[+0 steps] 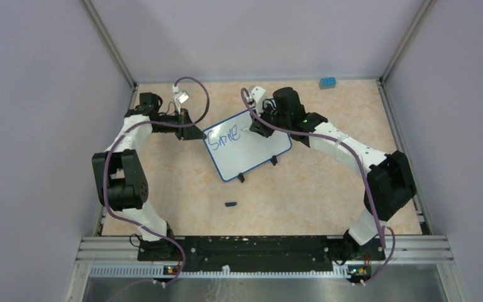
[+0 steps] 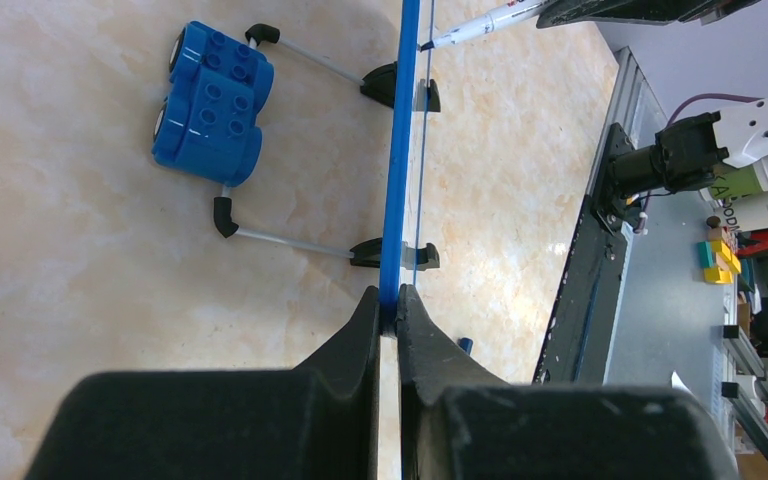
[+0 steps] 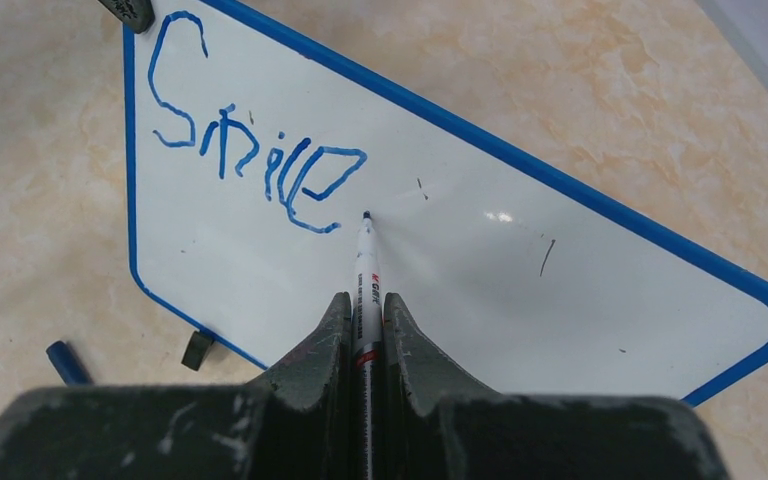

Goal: Write a sentence on the whiteboard

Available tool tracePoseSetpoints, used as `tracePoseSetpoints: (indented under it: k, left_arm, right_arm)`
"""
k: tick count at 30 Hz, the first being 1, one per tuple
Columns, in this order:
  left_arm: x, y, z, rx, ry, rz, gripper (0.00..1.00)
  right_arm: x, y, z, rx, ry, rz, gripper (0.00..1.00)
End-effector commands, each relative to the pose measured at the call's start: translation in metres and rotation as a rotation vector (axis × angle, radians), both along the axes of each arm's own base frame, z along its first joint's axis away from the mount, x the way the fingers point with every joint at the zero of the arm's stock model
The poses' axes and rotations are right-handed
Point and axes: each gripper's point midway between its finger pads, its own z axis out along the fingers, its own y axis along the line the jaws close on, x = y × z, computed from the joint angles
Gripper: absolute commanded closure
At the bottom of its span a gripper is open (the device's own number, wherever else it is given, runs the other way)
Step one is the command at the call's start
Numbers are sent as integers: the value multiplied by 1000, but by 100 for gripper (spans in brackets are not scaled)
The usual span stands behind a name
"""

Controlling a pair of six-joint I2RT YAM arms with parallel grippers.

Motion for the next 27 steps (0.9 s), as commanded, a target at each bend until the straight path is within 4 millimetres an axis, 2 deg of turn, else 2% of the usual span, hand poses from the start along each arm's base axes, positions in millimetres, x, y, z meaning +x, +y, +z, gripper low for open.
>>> tracePoseSetpoints:
  k: [1,4,7,10,13,17,23,27]
  left_arm:
    - [2,-5,8,21,-60,-25,100]
    - [2,-5,8,21,-62,-24,100]
    - [2,-5,10,15,-60,-22,93]
    - [3,-5,12,15,-65,-18,82]
    - [3,-5,13,21,-69,-15,71]
    - [3,-5,16,19,-71,-14,64]
    - [2,-5,15,16,-66,-15,62]
    - [3,-5,12,17,-60,-14,67]
  right_arm:
    - [-5,-1,10,11,-11,28,100]
    - [-25,6,13,44,33,116,100]
    - [-38,10,26,88,46,167,100]
    - [-42,12,38,123,45,180,100]
    - [-36,7,47,140,20,156,100]
    - [-17,-2,47,129,-29,90,100]
    - [-6,-7,39,103,-59,56,100]
    - [-2,-7,39,101,-70,48,100]
